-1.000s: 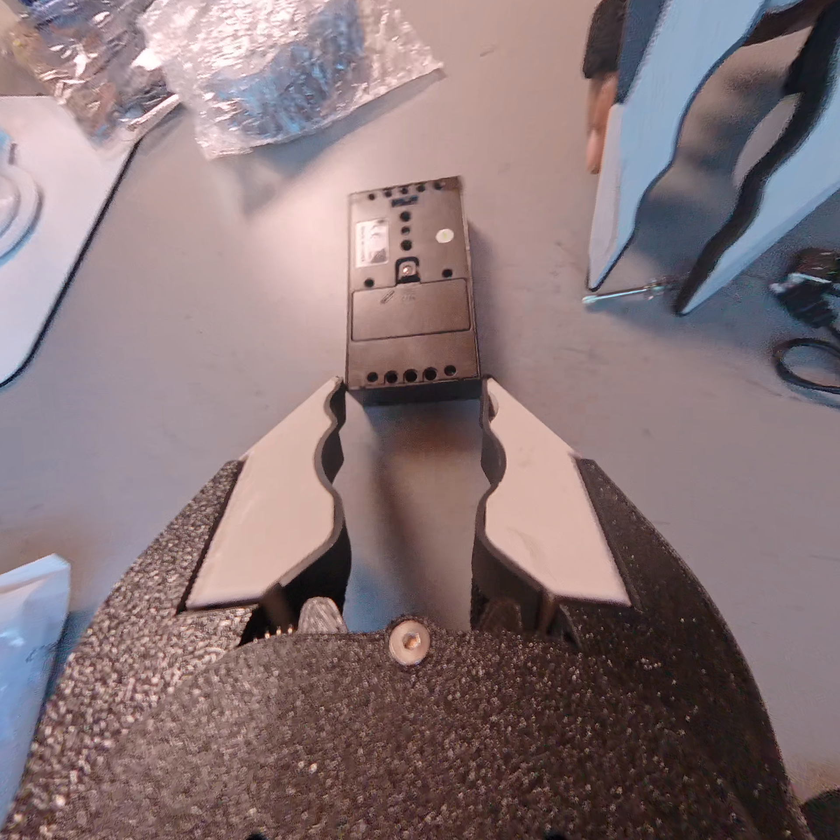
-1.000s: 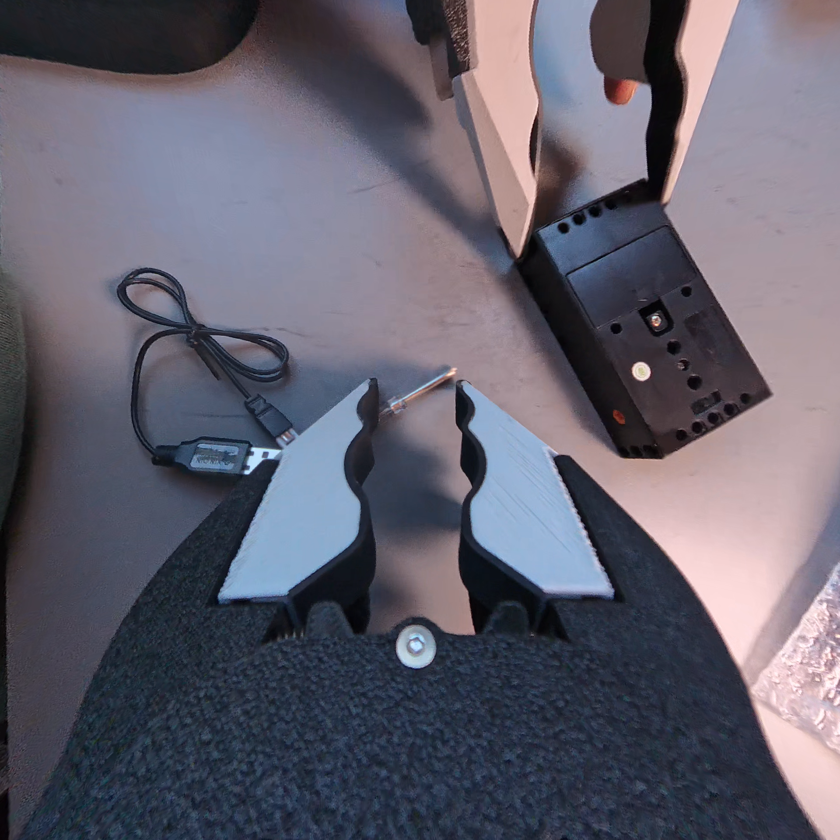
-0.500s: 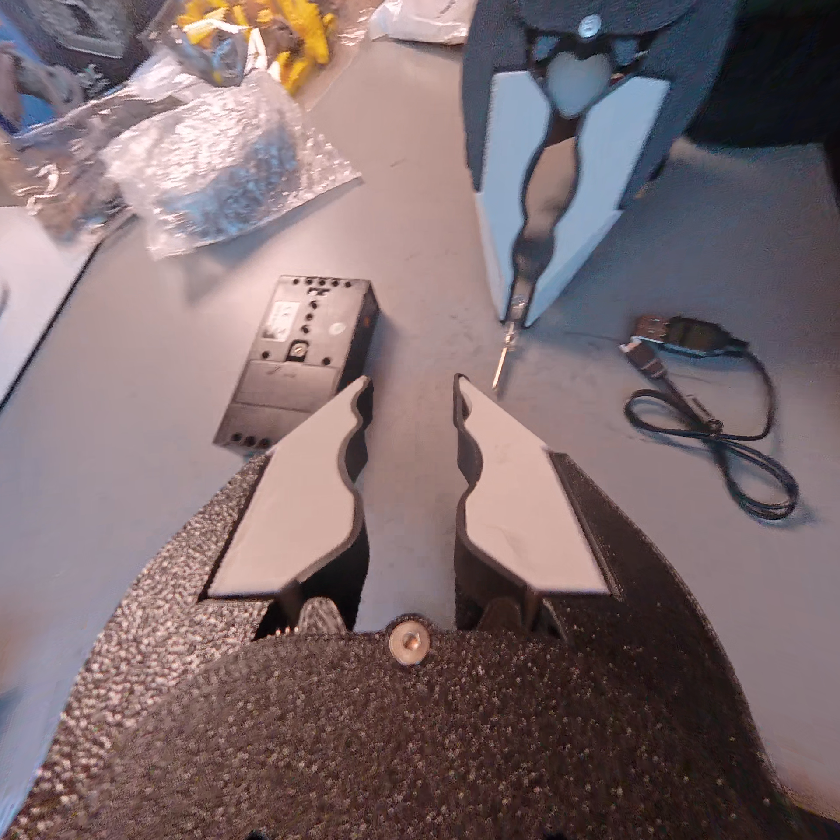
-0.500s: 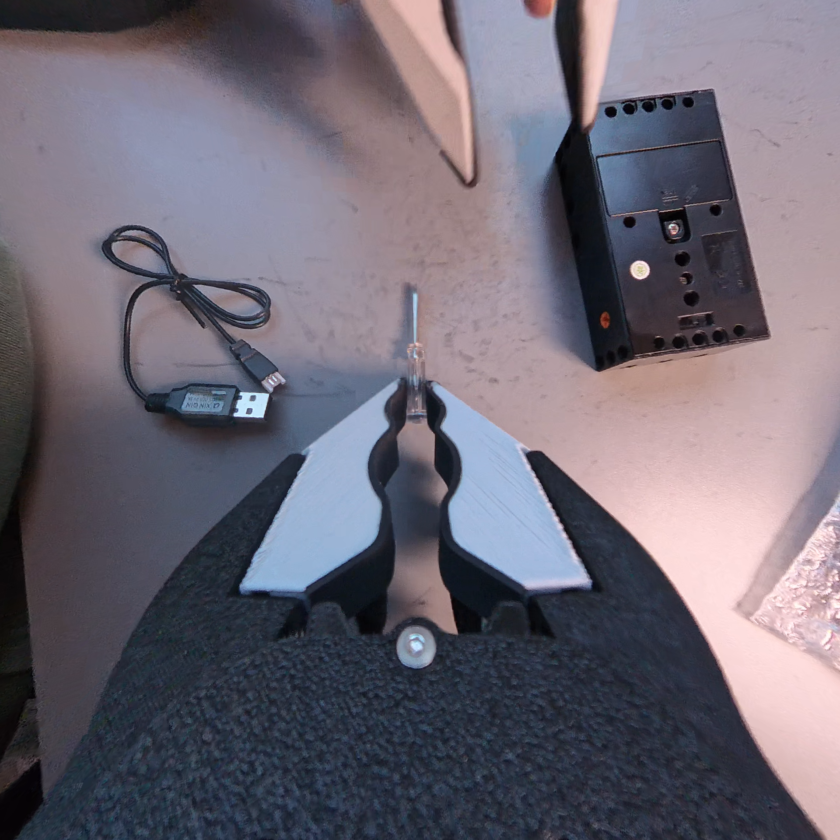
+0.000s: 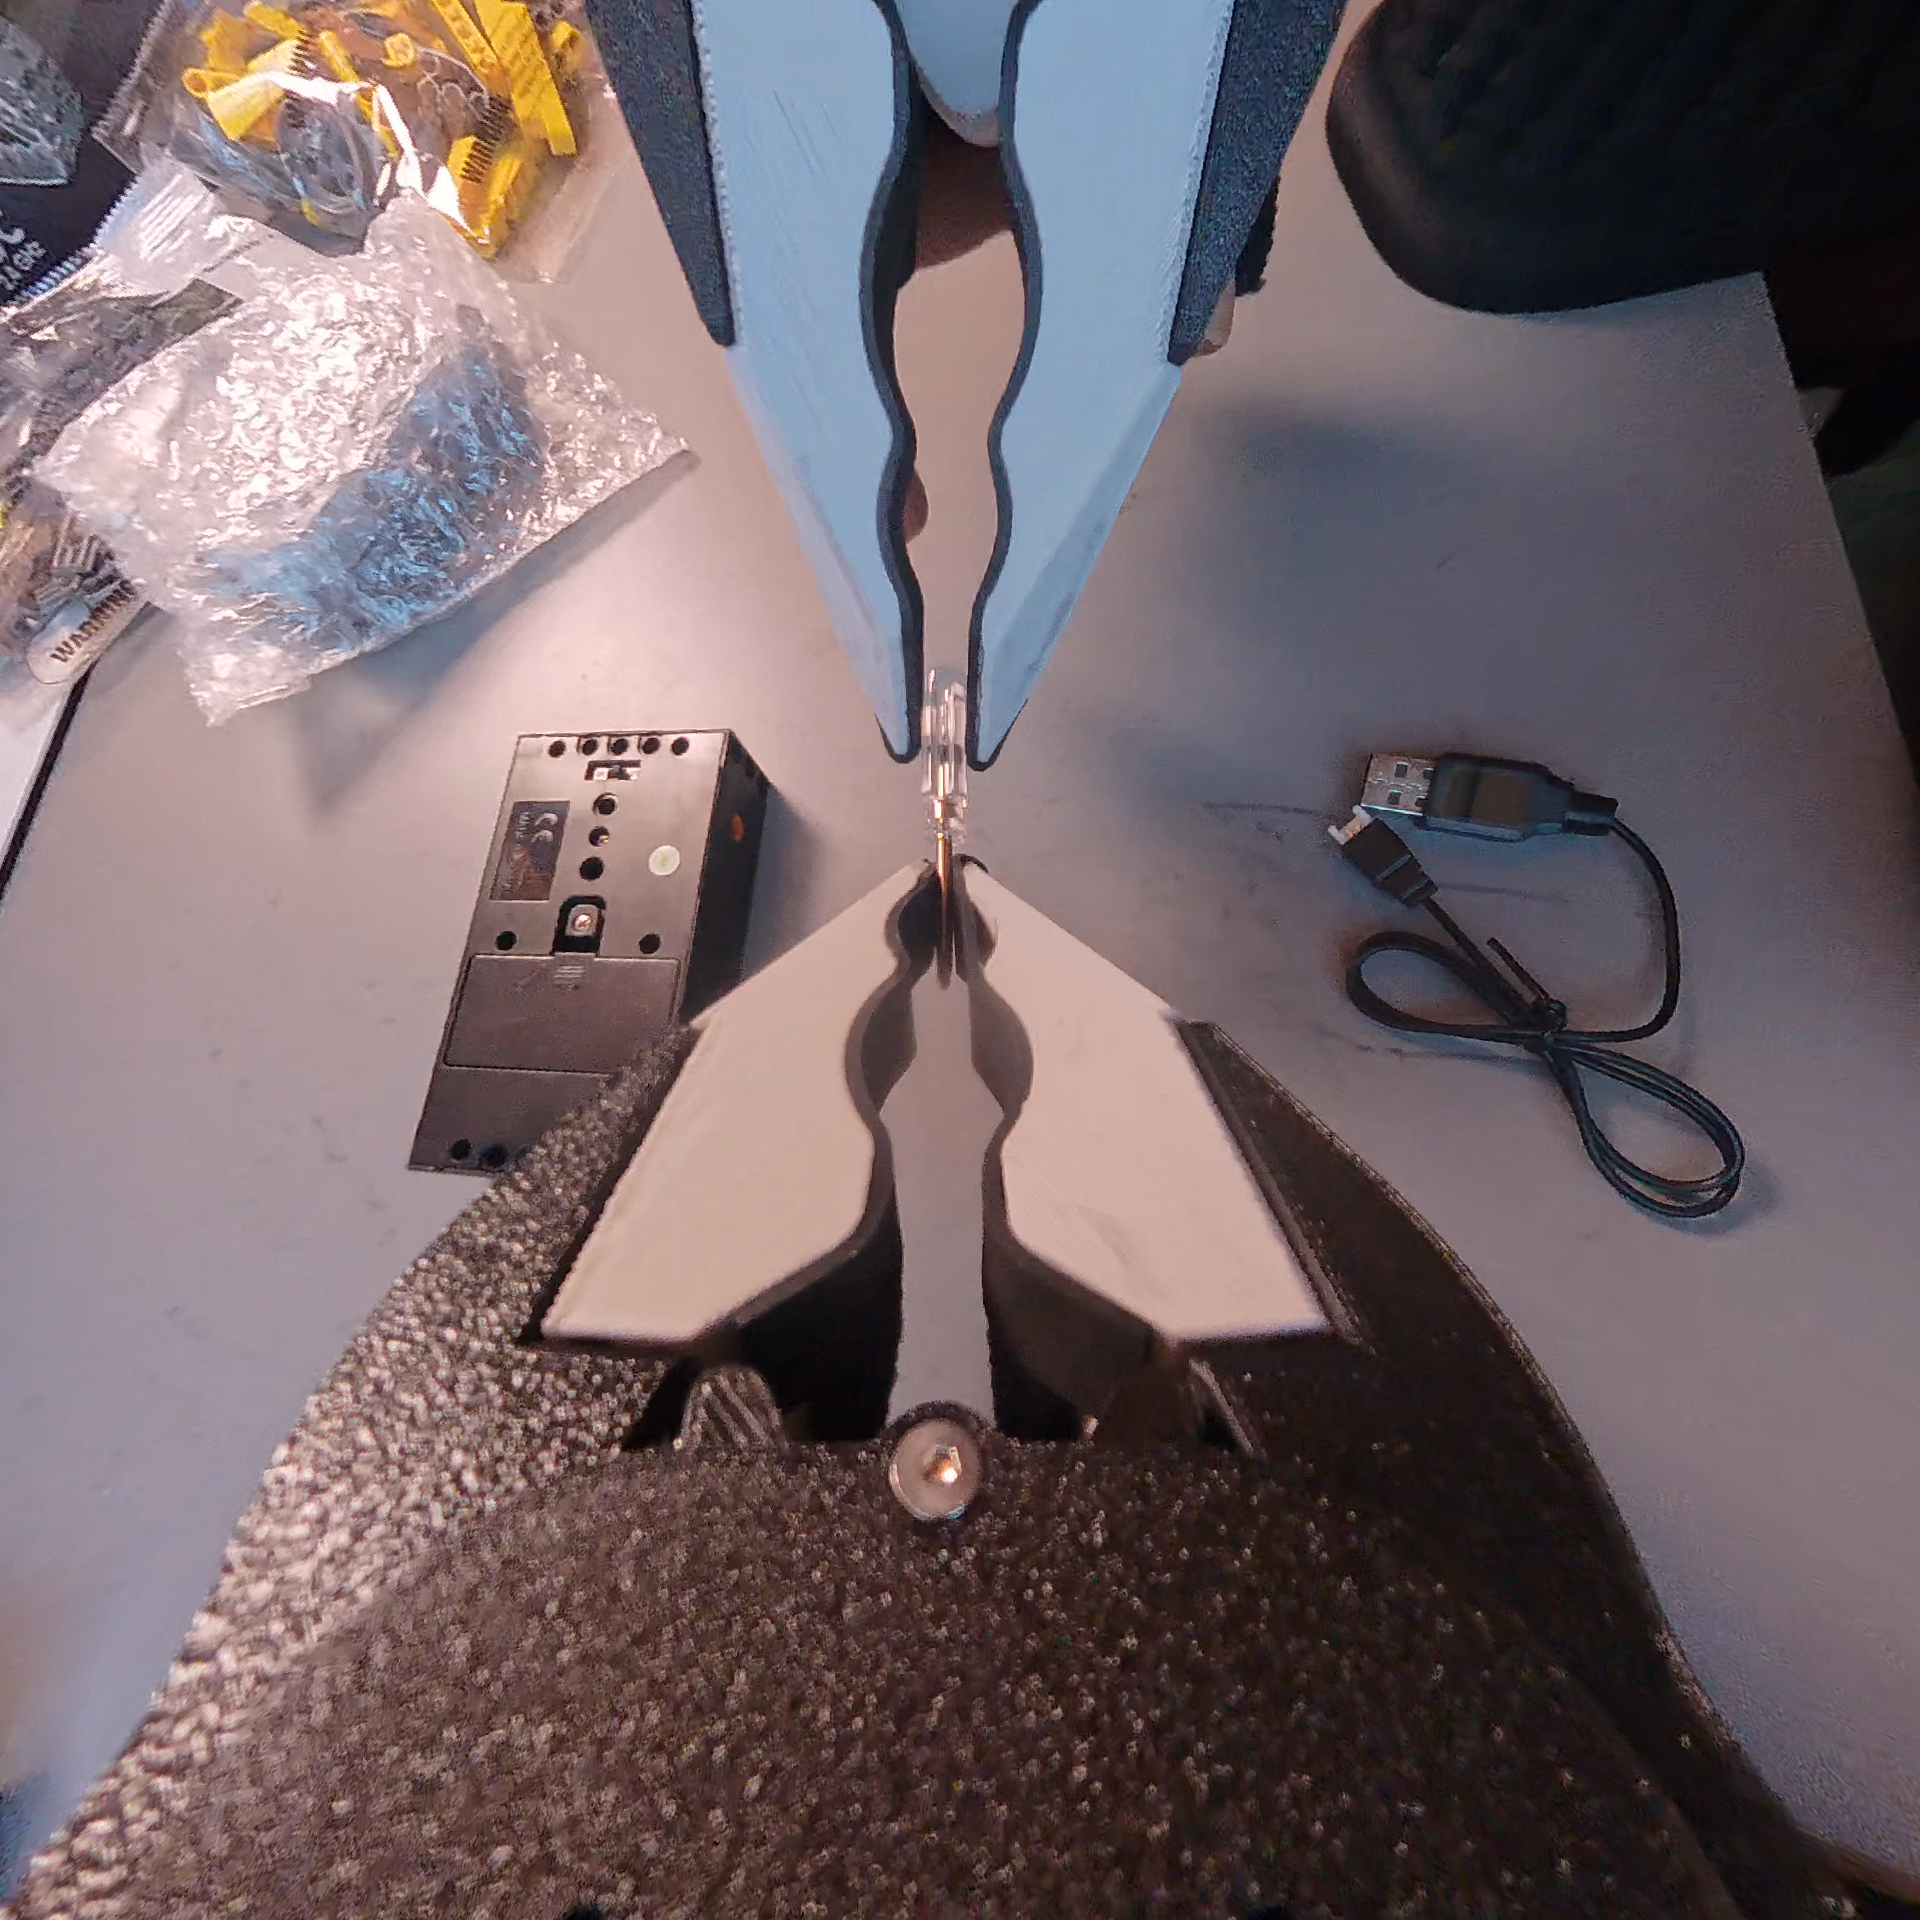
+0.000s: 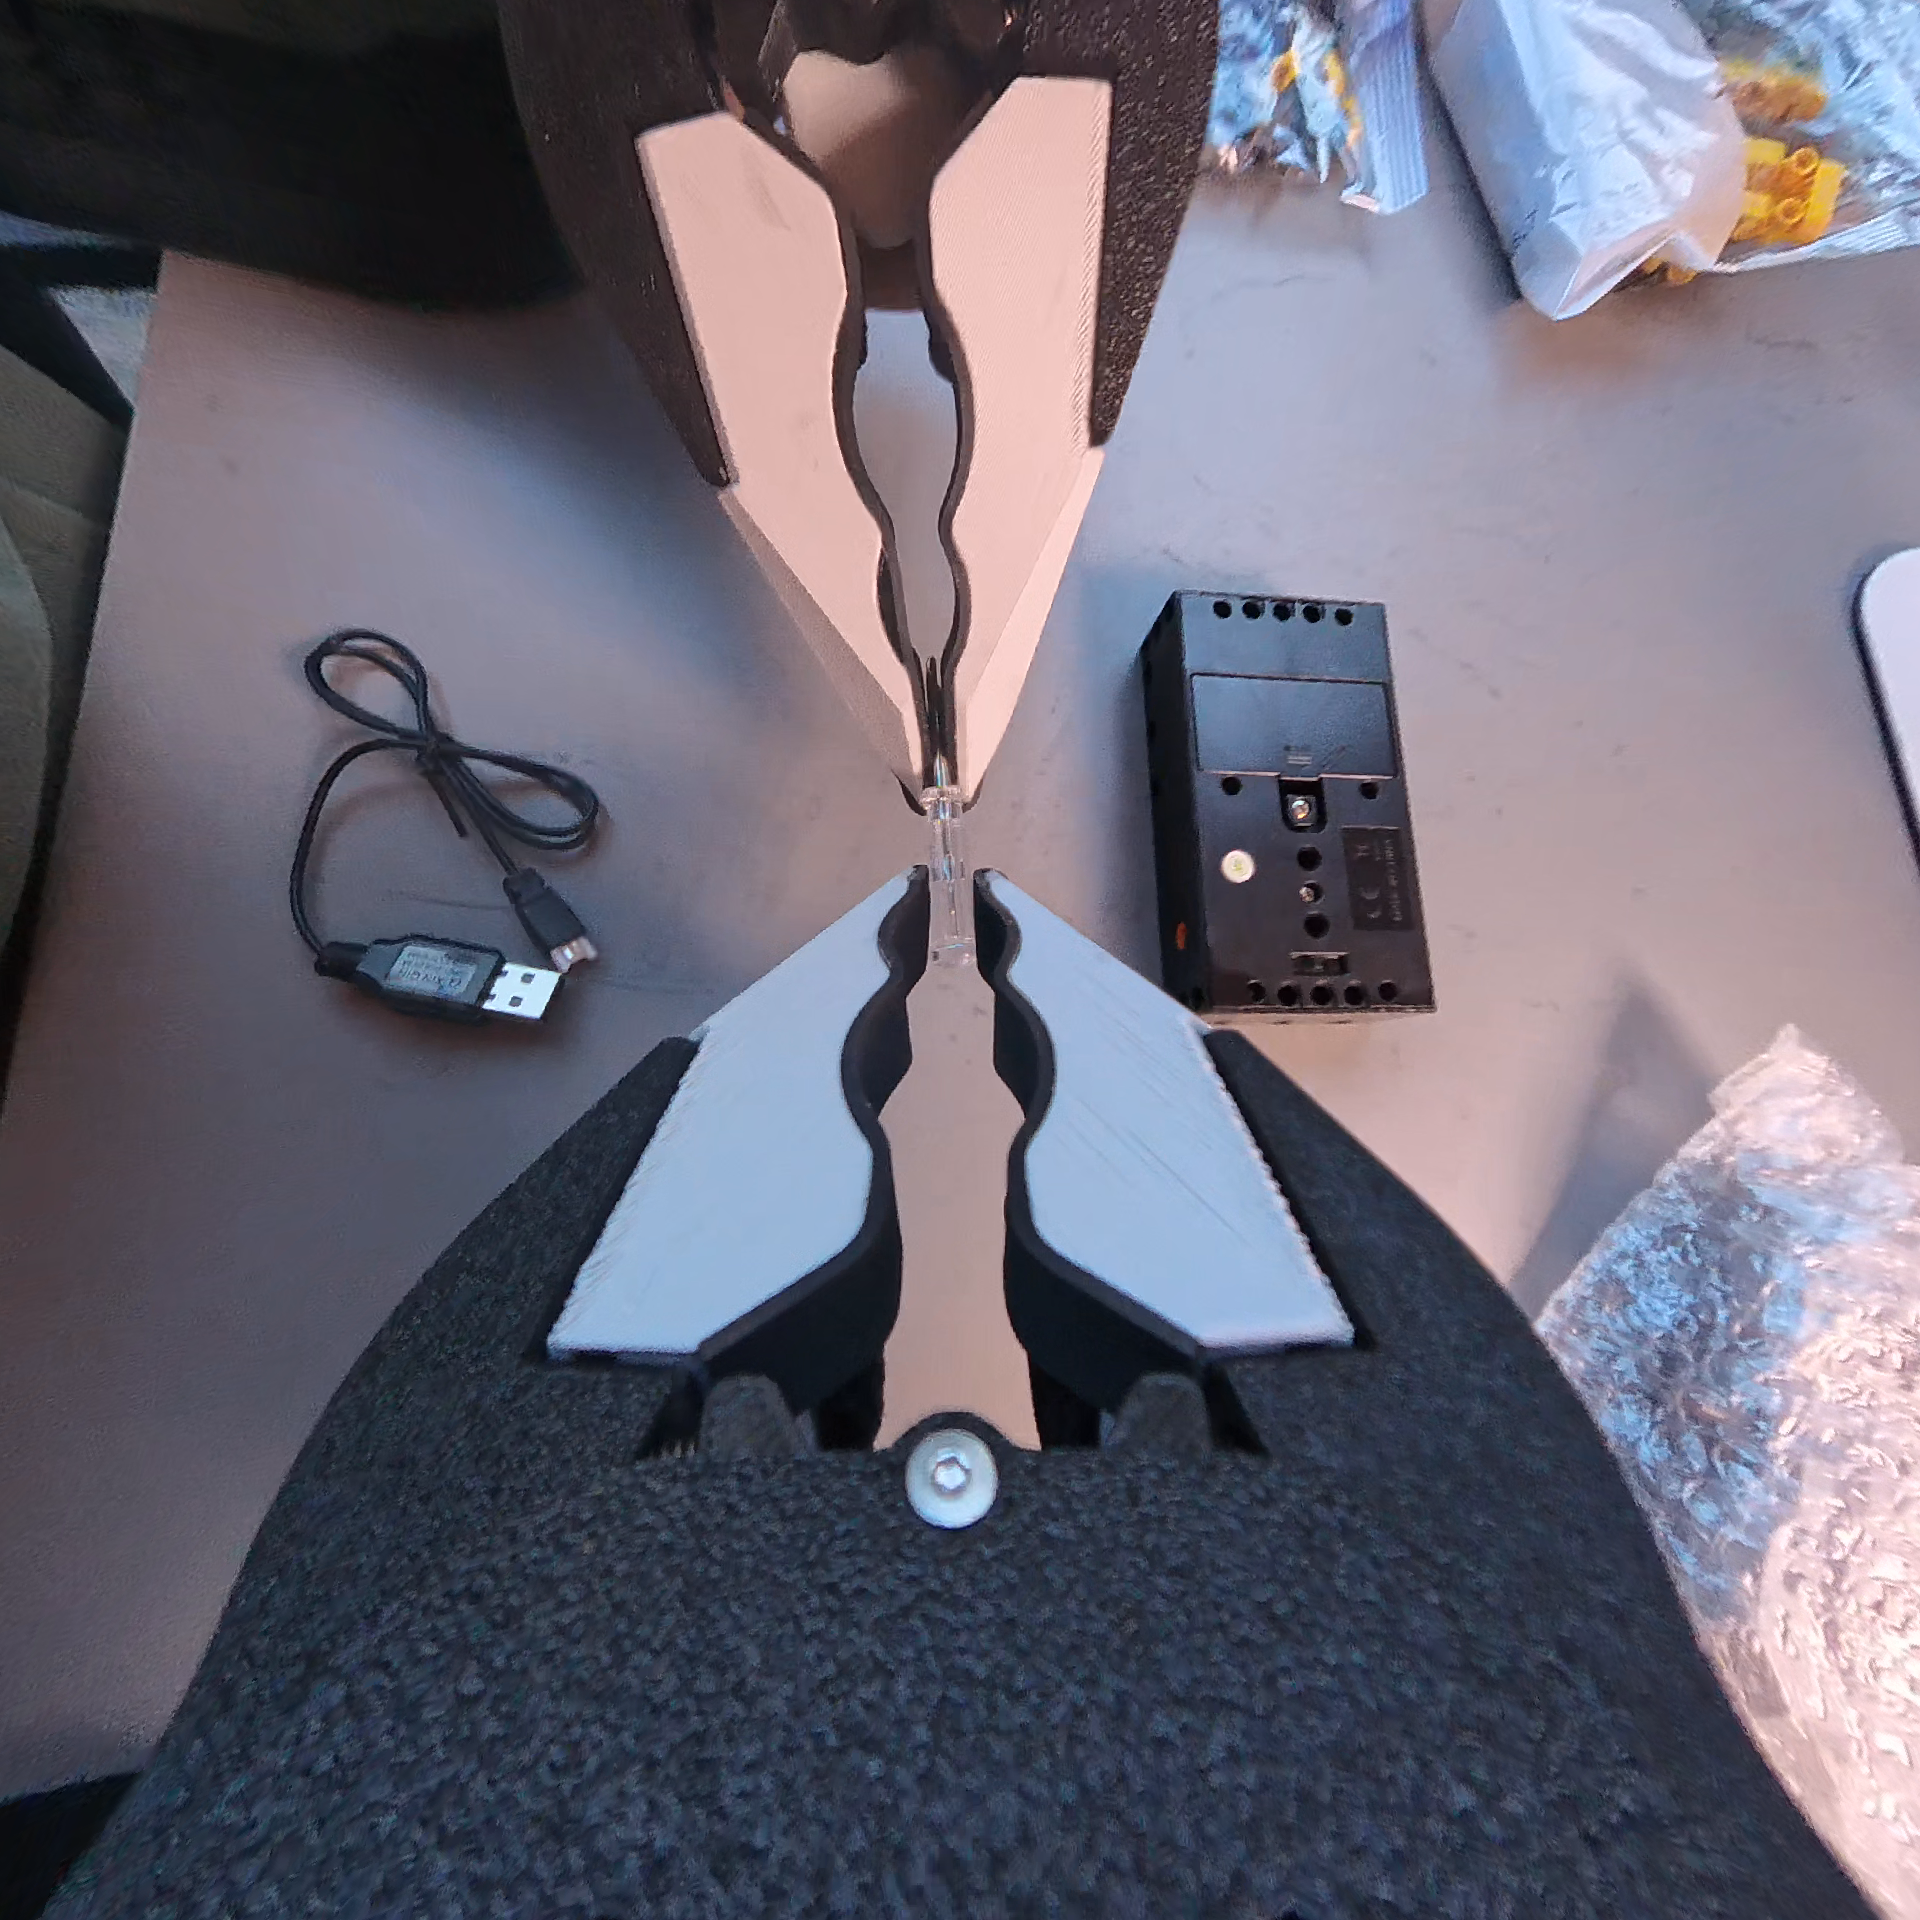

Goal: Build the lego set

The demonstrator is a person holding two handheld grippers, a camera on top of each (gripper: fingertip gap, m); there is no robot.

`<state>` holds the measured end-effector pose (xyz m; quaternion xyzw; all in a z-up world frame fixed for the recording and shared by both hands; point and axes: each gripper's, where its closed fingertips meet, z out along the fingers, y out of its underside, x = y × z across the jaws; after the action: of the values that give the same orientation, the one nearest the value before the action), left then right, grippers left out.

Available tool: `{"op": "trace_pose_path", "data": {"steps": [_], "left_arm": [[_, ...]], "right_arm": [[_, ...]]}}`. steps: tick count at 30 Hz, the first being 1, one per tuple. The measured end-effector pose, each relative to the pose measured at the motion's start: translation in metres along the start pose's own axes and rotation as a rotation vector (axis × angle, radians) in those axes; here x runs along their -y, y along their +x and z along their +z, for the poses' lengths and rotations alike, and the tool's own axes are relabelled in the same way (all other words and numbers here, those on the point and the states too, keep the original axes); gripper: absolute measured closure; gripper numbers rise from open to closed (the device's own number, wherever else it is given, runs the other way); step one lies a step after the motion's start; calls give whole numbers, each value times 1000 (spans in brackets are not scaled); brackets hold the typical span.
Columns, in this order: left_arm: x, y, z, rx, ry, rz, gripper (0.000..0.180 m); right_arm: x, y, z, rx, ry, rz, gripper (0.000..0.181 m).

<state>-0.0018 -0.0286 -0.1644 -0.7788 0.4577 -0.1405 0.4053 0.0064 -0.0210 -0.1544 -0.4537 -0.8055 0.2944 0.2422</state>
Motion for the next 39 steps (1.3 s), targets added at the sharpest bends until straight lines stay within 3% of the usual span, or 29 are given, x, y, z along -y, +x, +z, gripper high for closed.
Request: {"op": "trace_pose_path", "data": {"steps": [4, 5, 7, 11, 16, 24, 25, 28, 35, 39], "left_arm": [[-2, -21, -14, 63, 58, -46, 178], [-5, -33, -21, 110, 68, -60, 178], [-10, -64, -41, 230, 121, -125, 179], [-46, -136, -95, 572, 145, -308, 178], [-95, -173, -131, 778, 111, -493, 178], [-123, -175, -118, 782, -8, -590, 178], [-123, -174, -114, 773, -17, -585, 178], [-121, -171, -106, 762, -40, -567, 178], [-110, -191, -105, 777, 5, -625, 178], [-97, -239, -88, 727, 106, -827, 178]], "right_arm": [[15, 21, -3, -76, 177, 19, 172], [16, 34, -6, -135, 214, 45, 164], [22, 62, -17, -267, 304, 90, 147], [22, 89, -28, -420, 422, 155, 139], [-4, 78, 7, -414, 246, 70, 115], [-28, 90, 29, -406, 38, 93, 94], [-30, 91, 33, -380, 20, 107, 94], [-28, 83, 37, -298, 20, 93, 117], [-41, 98, 27, -419, -14, 194, 117], [-41, 99, 26, -439, -15, 183, 117]]}}
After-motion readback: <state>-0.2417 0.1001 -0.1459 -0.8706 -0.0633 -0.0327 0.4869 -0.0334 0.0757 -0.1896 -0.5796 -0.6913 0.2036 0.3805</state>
